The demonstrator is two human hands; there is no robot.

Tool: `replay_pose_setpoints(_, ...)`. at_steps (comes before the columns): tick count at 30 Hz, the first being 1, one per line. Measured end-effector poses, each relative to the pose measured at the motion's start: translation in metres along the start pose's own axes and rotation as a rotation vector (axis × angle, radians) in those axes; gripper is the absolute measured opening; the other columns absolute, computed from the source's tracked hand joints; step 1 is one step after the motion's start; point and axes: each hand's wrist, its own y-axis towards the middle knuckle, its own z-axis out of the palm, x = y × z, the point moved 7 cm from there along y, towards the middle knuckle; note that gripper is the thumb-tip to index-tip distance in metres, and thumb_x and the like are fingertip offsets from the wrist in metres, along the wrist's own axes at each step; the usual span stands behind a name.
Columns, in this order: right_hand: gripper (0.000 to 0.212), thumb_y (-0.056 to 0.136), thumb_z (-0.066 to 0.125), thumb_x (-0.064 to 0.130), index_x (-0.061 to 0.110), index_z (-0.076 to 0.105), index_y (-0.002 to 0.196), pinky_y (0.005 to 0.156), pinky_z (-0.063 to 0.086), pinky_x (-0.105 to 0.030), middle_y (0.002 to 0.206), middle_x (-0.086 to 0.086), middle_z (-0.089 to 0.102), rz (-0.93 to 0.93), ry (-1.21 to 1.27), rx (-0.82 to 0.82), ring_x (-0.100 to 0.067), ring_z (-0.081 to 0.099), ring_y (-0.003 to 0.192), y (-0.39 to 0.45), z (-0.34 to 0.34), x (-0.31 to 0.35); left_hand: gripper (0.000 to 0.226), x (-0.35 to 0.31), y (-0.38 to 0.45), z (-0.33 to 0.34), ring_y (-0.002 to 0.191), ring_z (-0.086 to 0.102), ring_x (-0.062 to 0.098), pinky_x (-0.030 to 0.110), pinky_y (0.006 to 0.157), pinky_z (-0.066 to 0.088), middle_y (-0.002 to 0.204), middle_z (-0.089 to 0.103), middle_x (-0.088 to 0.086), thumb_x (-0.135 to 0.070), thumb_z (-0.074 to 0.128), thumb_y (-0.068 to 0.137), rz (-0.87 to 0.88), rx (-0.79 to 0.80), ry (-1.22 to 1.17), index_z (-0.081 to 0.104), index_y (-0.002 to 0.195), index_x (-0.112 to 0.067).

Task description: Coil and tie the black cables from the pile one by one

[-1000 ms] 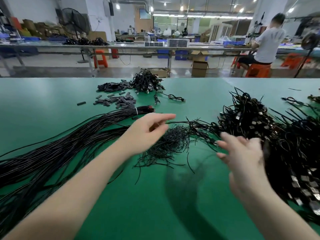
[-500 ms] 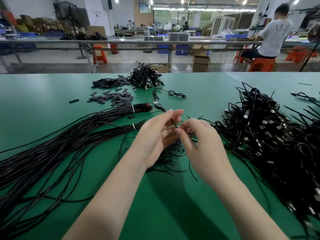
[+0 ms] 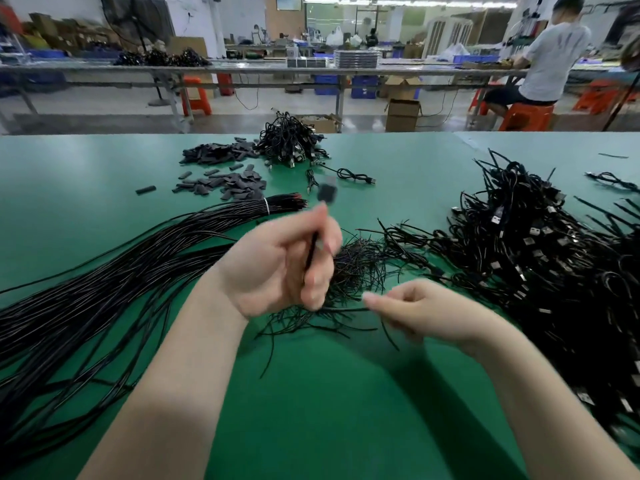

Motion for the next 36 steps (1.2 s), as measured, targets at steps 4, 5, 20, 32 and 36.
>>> replay_pose_setpoints(4, 0.048, 0.066, 0.065, 0.064, 0.019, 0.055, 0.054, 0.042, 0.024, -0.018, 0.047, 0.008, 0.031, -0.101, 0.346, -0.262, -0.012, 0.024, 0.043, -0.016, -0.049, 0.014, 0.046, 0.037, 0.004, -0.002, 0.068, 0.07, 0.016, 0.021, 0.061, 0.053, 0.083, 0.076, 0.008, -0.043, 0.037, 0.099, -0.299, 0.052, 0.505, 0.075, 0.087, -0.022)
replay_pose_setpoints(5, 0.043, 0.071, 0.067, 0.06, 0.019, 0.064, 0.059, 0.042, 0.025, -0.016, 0.049, 0.008, 0.03, -0.152, 0.439, -0.241, -0.01, 0.024, 0.044, -0.021, -0.052, 0.023, 0.043, 0.04, 0.01, -0.005, 0.082, 0.072, 0.016, 0.022, 0.072, 0.055, 0.096, 0.076, 0.008, -0.042, 0.036, 0.102, -0.286, 0.009, 0.502, 0.073, 0.098, -0.021)
replay_pose_setpoints(20, 0.047, 0.07, 0.065, 0.06, 0.02, 0.045, 0.057, 0.045, 0.018, -0.023, 0.052, 0.008, 0.028, 0.011, 0.372, -0.211, -0.012, 0.02, 0.047, 0.0, -0.026, -0.012, 0.046, 0.013, 0.005, -0.008, 0.048, 0.061, 0.011, 0.018, 0.047, 0.046, 0.062, 0.07, 0.001, -0.038, 0.041, 0.094, -0.129, -0.059, 0.35, 0.075, 0.07, -0.019)
replay_pose_setpoints(32, 0.044, 0.077, 0.058, 0.061, 0.019, 0.069, 0.067, 0.048, 0.026, -0.019, 0.056, 0.005, 0.032, -0.014, 0.381, 0.225, -0.011, 0.027, 0.051, -0.002, 0.026, 0.007, 0.04, -0.008, 0.013, 0.003, 0.063, 0.068, 0.008, 0.019, 0.06, 0.055, 0.074, 0.072, -0.003, -0.036, 0.044, 0.089, 0.131, -0.123, -0.176, 0.078, 0.082, -0.017)
replay_pose_setpoints(36, 0.06, 0.064, 0.062, 0.076, 0.019, 0.041, 0.06, 0.045, 0.02, -0.024, 0.052, 0.005, 0.028, 0.067, 0.071, -0.201, -0.014, 0.023, 0.047, -0.003, -0.028, -0.014, 0.043, 0.002, 0.009, 0.005, 0.039, 0.043, 0.007, 0.018, 0.045, 0.036, 0.047, 0.049, -0.009, -0.034, 0.044, 0.095, 0.028, -0.06, 0.188, 0.066, 0.06, -0.021)
